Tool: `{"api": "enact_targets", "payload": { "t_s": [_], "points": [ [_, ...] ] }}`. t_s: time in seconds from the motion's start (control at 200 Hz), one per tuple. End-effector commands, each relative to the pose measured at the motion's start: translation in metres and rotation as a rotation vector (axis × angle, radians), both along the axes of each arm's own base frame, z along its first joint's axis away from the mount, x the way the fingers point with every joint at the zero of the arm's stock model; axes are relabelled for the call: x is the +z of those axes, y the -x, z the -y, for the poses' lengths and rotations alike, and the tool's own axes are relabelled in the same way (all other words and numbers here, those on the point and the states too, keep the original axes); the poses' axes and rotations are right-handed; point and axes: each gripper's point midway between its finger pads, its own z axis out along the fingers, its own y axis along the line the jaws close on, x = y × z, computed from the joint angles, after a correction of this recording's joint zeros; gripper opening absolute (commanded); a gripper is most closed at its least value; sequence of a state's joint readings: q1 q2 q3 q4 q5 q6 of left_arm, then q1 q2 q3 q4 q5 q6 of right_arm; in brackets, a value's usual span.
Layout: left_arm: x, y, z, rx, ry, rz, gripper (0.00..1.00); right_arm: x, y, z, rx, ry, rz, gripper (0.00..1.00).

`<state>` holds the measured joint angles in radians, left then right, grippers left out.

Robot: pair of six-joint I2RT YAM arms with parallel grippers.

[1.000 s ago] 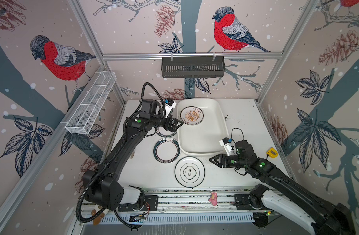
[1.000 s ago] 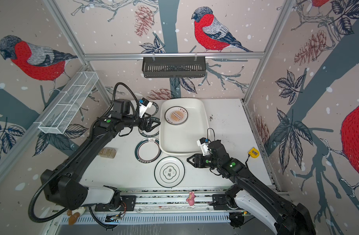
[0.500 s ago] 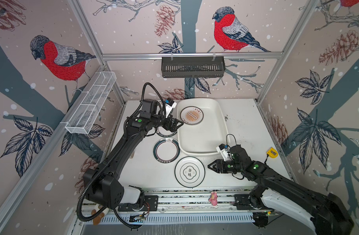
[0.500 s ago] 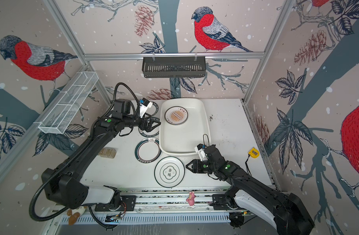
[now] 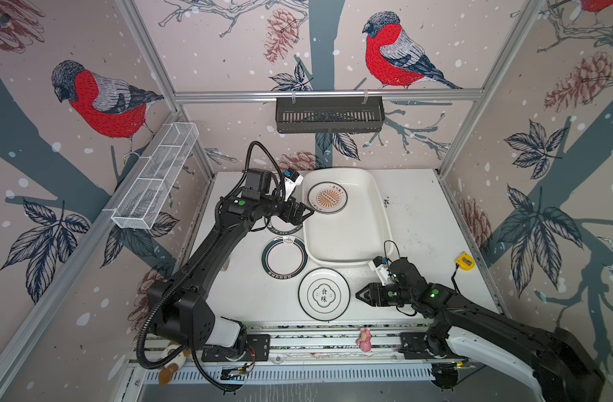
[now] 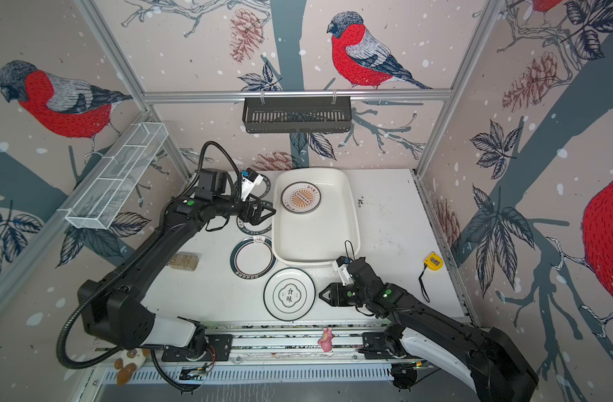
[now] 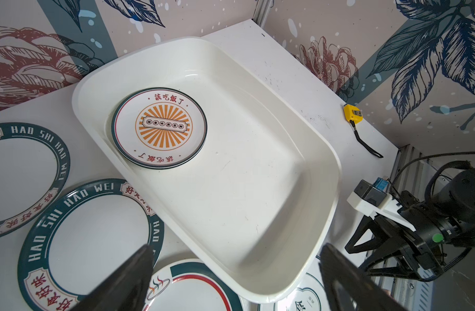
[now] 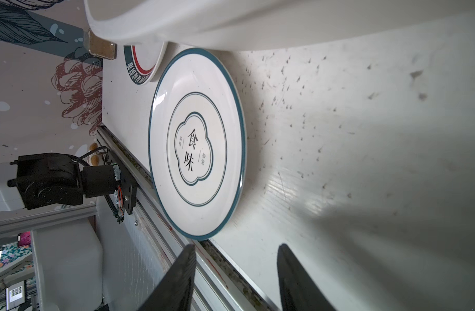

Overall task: Place the plates into the plastic bin on the countertop
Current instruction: Pick up the plate from the bottom-center of the table.

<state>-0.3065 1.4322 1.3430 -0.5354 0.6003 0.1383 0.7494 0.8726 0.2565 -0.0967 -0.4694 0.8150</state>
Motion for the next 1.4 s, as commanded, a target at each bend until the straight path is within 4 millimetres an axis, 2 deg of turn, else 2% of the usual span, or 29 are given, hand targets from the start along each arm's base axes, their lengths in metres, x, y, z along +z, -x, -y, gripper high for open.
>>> {"api": "enact_targets", "payload": {
  "t_s": [0.0, 0.28, 0.46, 0.675, 1.001, 1.391],
  "points": [
    [0.002, 0.003, 0.002, -0.023, 0.0, -0.002, 0.96, 0.006, -0.005, -0.008, -0.018, -0.042, 0.023, 0.5],
    [0.0, 0.005, 0.003, -0.03, 0.005, -0.007, 0.96, -0.003, -0.002, -0.01, -0.064, -0.087, -0.007, 0.48],
    [0.001, 0.004, 0.003, -0.022, 0.007, -0.004, 0.96, 0.0, -0.003, -0.013, -0.097, -0.136, -0.014, 0.48],
    [0.003, 0.007, 0.003, -0.027, 0.016, 0.001, 0.96, -0.011, -0.003, -0.009, -0.131, -0.113, -0.045, 0.46],
    [0.005, 0.008, 0.003, -0.027, 0.021, 0.006, 0.96, -0.007, -0.002, -0.015, -0.139, -0.167, -0.054, 0.46],
    [0.009, 0.01, 0.003, -0.029, 0.027, 0.016, 0.96, -0.013, -0.002, -0.018, -0.159, -0.167, -0.077, 0.43]
  ]
}}
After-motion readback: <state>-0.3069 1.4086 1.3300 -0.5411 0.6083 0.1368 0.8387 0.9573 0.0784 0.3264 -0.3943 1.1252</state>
